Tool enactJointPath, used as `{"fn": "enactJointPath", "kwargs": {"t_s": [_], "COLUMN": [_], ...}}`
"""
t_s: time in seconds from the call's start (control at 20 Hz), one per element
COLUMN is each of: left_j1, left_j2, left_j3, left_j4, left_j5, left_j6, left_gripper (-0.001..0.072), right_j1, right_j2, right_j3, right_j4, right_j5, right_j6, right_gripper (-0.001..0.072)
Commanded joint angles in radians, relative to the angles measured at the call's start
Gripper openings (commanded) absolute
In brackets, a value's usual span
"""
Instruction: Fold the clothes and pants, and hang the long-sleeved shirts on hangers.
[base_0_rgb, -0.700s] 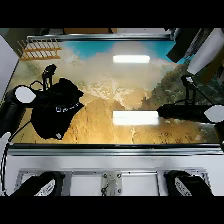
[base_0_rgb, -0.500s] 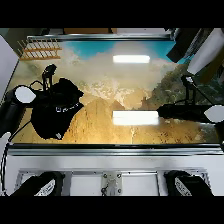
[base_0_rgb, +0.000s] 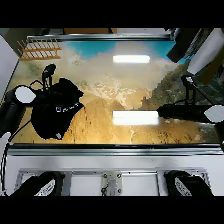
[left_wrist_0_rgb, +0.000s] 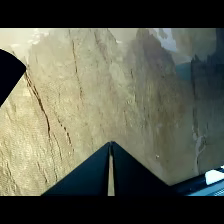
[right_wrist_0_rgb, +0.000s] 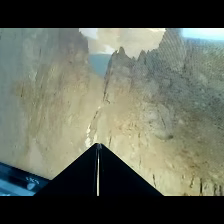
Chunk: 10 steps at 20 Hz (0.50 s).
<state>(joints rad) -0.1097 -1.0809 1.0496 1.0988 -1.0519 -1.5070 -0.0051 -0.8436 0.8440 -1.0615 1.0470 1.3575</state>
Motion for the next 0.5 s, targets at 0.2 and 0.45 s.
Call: {"fn": "enactJointPath", "kwargs": {"t_s": [0.2,0.45], "left_j1": [0.12,0.266], "left_j2": [-0.083,-0.396], "left_j3": [0.15,0.328], "left_j4": [0.301,0.314], "left_j5": [0.164,0.127], "left_j6": [0.031,0.024], "left_gripper": [0.0685,0.0685], "right_j1": [0.001,0.001], "right_j2": [0.0,0.0], "right_j3": [0.0,0.0], "right_j4": [0.0,0.0], "right_j5": [0.0,0.0], "right_j6": [0.0,0.0], "right_gripper": [0.001,0.001]}}
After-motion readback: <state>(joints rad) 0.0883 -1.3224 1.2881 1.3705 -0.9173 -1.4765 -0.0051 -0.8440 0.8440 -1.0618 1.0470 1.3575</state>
